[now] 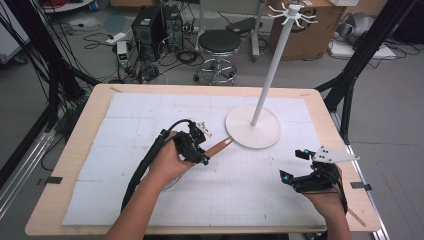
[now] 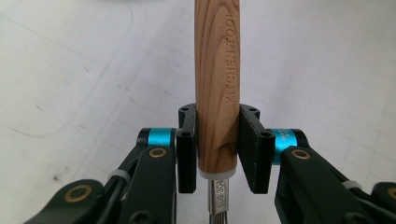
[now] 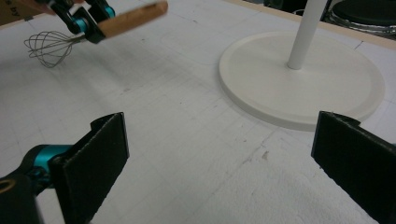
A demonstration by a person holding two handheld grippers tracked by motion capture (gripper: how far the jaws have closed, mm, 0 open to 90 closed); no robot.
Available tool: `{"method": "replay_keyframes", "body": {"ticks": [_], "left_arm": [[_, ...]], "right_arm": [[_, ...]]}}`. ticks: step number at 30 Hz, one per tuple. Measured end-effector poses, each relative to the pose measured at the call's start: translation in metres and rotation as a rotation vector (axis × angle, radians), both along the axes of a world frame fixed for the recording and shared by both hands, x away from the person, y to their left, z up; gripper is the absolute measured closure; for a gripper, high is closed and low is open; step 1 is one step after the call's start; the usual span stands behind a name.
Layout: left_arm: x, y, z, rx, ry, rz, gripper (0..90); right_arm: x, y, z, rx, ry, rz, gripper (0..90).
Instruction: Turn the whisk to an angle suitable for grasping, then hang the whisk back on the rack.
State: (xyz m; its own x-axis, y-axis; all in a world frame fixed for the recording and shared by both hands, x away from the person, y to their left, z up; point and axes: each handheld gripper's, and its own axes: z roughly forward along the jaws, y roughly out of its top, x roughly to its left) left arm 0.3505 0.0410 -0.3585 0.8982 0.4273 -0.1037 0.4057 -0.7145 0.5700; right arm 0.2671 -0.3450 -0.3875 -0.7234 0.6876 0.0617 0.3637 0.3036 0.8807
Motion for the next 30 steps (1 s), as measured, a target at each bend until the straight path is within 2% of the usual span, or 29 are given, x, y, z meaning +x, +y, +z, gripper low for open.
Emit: {"method": "replay_keyframes", "body": {"ticks": [2, 3, 7, 10, 11, 14, 16, 17, 19, 26, 27, 28, 30], "left_arm": [[-0.002, 0.005, 0.013, -0.063, -0.019, -0.007, 70.6], [-0.002, 0.005, 0.013, -0.063, -0.019, -0.007, 70.7], [-0.002, 0.012, 0.023, -0.154, -0.016, -0.013, 70.7], [-0.001, 0.016, 0.031, -0.192, -0.016, -0.017, 70.7], [-0.001, 0.016, 0.031, -0.192, -0.016, -0.017, 70.8], [-0.002, 0.020, 0.042, -0.255, -0.022, -0.021, 70.8], [-0.002, 0.021, 0.045, -0.256, -0.029, -0.029, 70.8], [-0.003, 0.024, 0.050, -0.298, -0.029, -0.022, 70.8], [-0.003, 0.027, 0.052, -0.326, -0.028, -0.023, 70.8], [-0.003, 0.028, 0.054, -0.356, -0.040, -0.029, 70.8], [-0.001, 0.028, 0.055, -0.393, -0.030, -0.028, 70.8], [-0.001, 0.028, 0.055, -0.393, -0.030, -0.028, 70.8], [0.003, 0.030, 0.056, -0.452, -0.016, -0.026, 70.8]], "right_arm": [[0.000, 0.001, 0.000, 0.002, 0.006, -0.001, 2.9], [0.000, 0.001, 0.000, 0.003, 0.006, -0.001, 2.9], [0.002, 0.002, 0.000, 0.004, 0.004, 0.005, 2.9], [0.004, 0.004, 0.001, 0.006, 0.001, 0.008, 2.9], [0.005, 0.005, 0.002, 0.007, 0.003, 0.008, 2.9], [0.007, 0.007, 0.003, 0.011, -0.002, 0.009, 2.9], [0.008, 0.008, 0.003, 0.008, 0.001, 0.009, 2.9], [0.008, 0.008, 0.003, 0.005, 0.000, 0.010, 2.9], [0.009, 0.009, 0.003, 0.004, 0.004, 0.007, 2.9], [0.008, 0.007, 0.003, 0.006, -0.005, 0.008, 2.9], [0.007, 0.007, 0.004, 0.013, 0.000, 0.005, 2.9], [0.007, 0.007, 0.003, 0.011, 0.001, 0.005, 2.9], [0.008, 0.006, 0.003, 0.008, 0.000, 0.007, 2.9]]}}
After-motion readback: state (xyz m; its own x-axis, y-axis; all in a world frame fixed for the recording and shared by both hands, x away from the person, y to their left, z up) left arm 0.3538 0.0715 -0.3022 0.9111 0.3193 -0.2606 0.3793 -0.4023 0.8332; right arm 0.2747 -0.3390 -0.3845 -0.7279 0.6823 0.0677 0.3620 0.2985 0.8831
